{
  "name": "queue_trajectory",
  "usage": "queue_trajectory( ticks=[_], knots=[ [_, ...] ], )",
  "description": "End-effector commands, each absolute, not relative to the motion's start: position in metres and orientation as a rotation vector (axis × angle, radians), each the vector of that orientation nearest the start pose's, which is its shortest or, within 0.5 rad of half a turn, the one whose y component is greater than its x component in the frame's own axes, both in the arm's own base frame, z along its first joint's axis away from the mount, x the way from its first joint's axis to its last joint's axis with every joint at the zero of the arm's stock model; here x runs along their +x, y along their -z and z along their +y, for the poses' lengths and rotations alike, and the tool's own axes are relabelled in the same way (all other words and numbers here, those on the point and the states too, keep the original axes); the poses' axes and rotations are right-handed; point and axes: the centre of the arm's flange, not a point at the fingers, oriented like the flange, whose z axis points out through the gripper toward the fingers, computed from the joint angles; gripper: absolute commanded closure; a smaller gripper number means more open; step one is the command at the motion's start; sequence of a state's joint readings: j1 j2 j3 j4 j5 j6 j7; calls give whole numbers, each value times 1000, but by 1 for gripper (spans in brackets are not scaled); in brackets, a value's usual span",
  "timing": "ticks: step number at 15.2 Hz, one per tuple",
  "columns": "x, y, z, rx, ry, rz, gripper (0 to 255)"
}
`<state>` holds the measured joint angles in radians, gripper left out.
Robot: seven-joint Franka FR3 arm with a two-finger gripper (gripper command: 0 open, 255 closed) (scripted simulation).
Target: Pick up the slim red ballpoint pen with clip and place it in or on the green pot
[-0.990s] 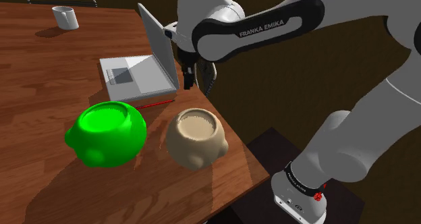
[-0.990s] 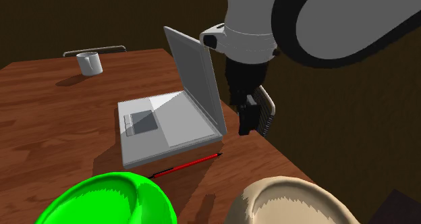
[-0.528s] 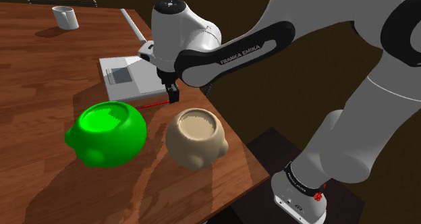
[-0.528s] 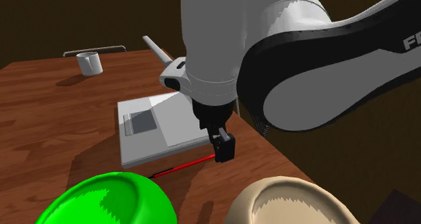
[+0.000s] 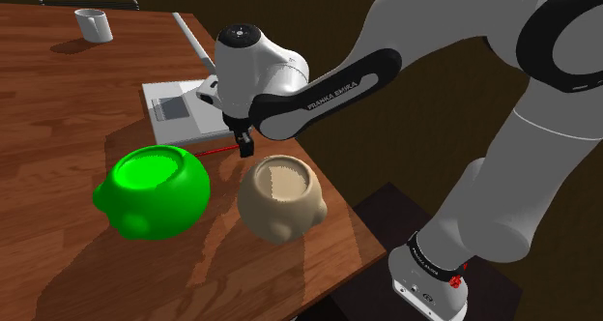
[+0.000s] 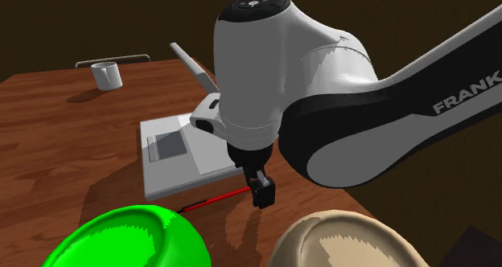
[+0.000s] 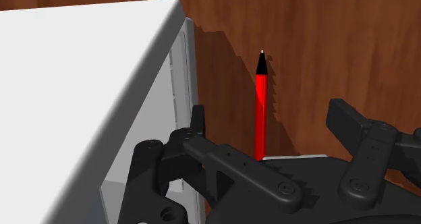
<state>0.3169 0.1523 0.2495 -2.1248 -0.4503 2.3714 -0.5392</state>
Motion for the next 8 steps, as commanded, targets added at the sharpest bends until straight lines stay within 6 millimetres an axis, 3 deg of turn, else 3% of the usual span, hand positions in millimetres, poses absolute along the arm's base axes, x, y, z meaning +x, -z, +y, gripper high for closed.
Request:
queue_trajectory(
  ticks=[1, 7, 8],
  knots=[
    [488, -348, 301, -2609, 184, -2221, 0],
    [488, -348, 301, -2609, 184, -2221, 0],
    [488, -348, 301, -2609, 184, -2221, 255]
  ],
)
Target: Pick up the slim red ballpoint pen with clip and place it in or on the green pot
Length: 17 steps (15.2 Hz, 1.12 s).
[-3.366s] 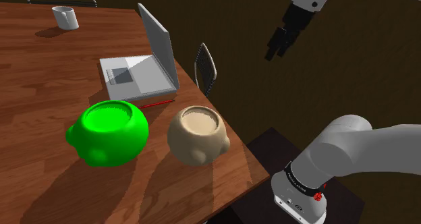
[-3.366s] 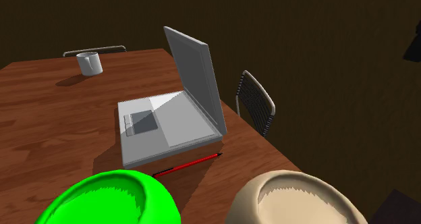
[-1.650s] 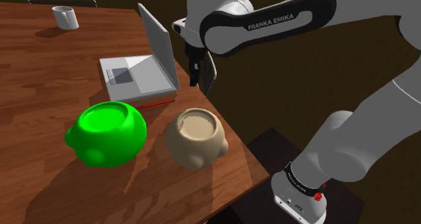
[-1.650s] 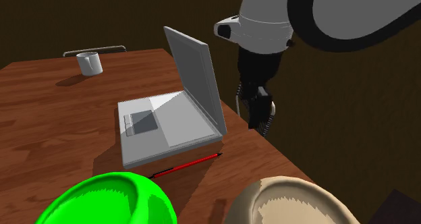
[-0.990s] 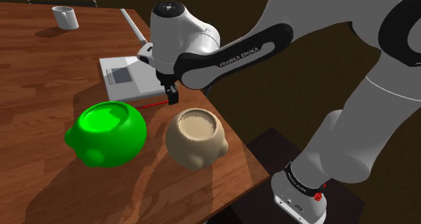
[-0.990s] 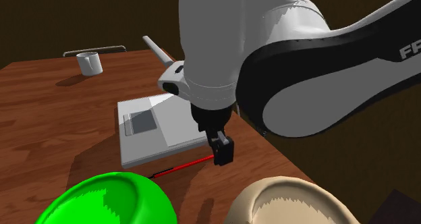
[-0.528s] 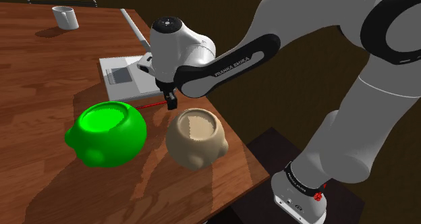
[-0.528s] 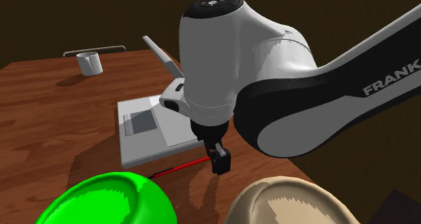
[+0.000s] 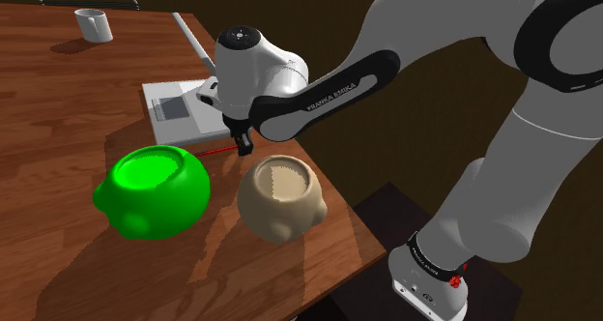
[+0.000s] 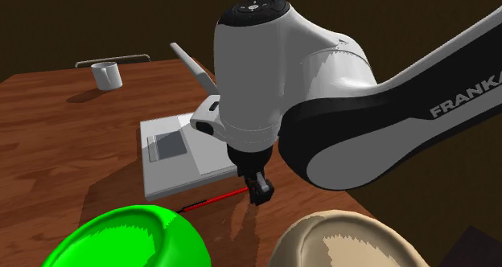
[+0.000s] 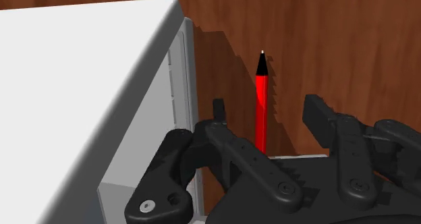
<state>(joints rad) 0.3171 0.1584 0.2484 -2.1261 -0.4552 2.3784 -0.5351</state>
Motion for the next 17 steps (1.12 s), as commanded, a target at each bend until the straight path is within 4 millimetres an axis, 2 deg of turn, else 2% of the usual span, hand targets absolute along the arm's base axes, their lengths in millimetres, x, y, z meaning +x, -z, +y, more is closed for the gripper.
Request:
queue_trajectory(
  ticks=[1, 9, 17],
  knots=[
    [488, -348, 301, -2609, 184, -2221, 255],
    [488, -348, 301, -2609, 184, -2221, 255],
    [488, -390, 301, -2609, 184, -2221, 255]
  ],
)
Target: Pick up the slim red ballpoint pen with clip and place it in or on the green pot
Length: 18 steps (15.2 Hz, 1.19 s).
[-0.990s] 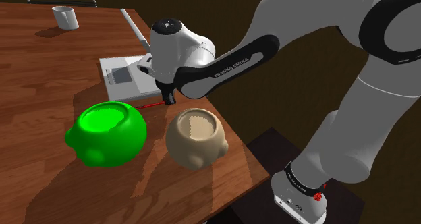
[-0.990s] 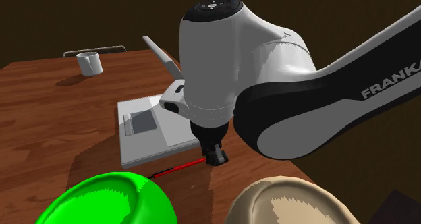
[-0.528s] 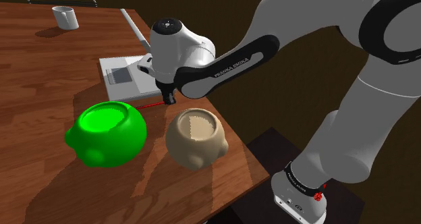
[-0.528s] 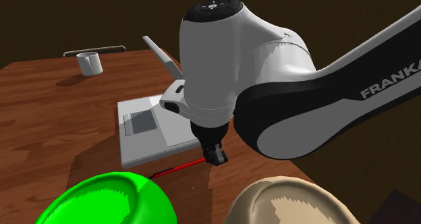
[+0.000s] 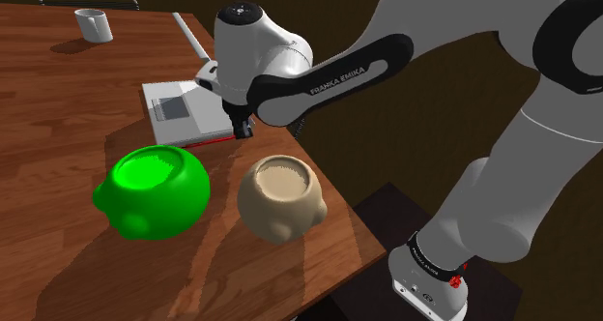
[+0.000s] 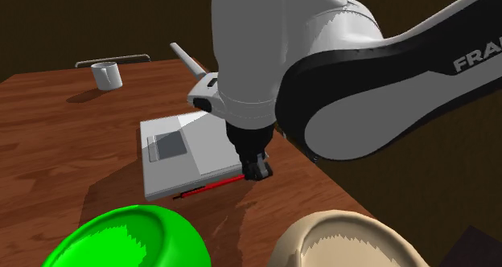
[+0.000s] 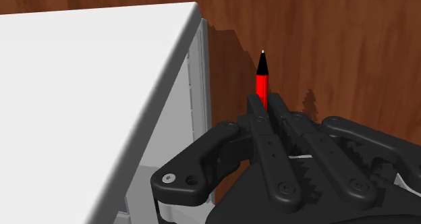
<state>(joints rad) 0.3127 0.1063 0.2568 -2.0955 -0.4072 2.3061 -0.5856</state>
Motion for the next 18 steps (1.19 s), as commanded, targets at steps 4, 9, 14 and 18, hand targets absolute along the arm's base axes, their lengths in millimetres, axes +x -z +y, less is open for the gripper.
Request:
queue_trajectory(
  ticks=[4, 9, 14, 18],
  knots=[
    [488, -411, 301, -2609, 184, -2221, 255],
    [488, -438, 301, -2609, 184, -2221, 255],
    [488, -464, 301, -2609, 184, -2221, 255],
    [488, -485, 301, -2609, 184, -2221, 255]
  ],
)
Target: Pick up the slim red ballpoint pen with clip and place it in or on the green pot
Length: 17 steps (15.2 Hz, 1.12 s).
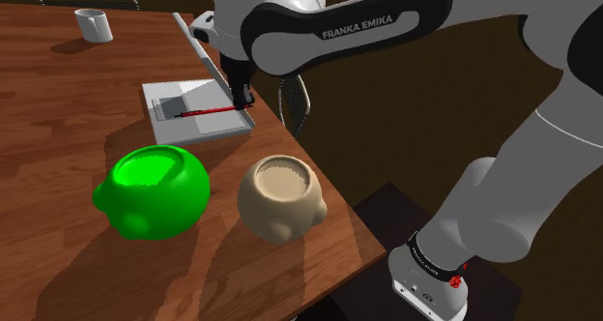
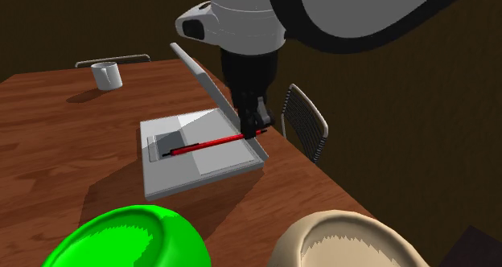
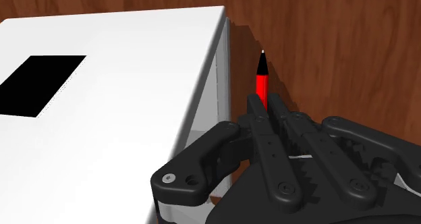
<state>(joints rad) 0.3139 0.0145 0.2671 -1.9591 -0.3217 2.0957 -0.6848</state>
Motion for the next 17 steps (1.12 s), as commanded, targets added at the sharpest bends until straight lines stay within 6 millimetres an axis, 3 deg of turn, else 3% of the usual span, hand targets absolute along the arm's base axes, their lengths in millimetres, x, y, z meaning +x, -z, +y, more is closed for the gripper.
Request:
queue_trajectory(
  ticks=[1, 17],
  knots=[
    [488, -490, 301, -2609, 184, -2221, 255],
    [488, -570, 301, -2609, 184, -2221, 255]
  ],
)
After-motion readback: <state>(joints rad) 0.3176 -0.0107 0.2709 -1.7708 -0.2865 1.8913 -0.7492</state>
